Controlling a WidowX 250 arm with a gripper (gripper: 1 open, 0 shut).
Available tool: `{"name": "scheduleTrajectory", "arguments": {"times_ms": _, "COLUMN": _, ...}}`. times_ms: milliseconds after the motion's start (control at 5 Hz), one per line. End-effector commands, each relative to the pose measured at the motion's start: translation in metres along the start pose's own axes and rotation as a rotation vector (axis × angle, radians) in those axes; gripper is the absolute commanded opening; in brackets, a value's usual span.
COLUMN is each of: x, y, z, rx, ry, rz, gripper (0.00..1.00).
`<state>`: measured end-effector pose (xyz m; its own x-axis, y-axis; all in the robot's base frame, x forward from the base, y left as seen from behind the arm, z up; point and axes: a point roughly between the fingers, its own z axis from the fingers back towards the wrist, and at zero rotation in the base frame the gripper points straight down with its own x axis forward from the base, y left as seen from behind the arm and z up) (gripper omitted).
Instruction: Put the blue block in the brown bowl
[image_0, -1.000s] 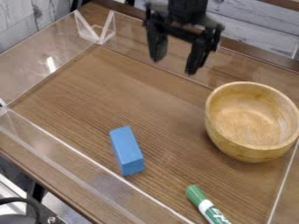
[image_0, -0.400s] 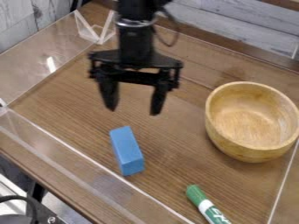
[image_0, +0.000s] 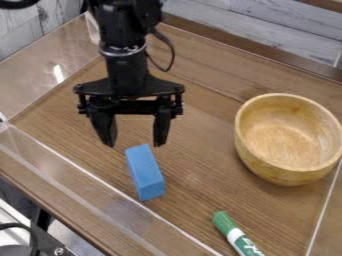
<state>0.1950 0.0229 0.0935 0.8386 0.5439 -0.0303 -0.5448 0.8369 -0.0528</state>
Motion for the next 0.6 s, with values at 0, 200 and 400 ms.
{"name": "scheduleTrajectory", "arguments": {"times_ms": 0, "x": 0.004, "y": -0.001, "z": -0.001, "rx": -0.018, "ry": -0.037, "rz": 0.016, "gripper": 1.00}}
{"name": "scheduleTrajectory", "arguments": {"times_ms": 200, "x": 0.004, "y": 0.000, "z": -0.009, "rx": -0.019, "ry": -0.043, "rz": 0.020, "gripper": 1.00}}
{"name": "scheduleTrajectory", "arguments": {"times_ms": 400, "x": 0.004, "y": 0.002, "z": -0.018, "rx": -0.020, "ry": -0.051, "rz": 0.042, "gripper": 1.00}}
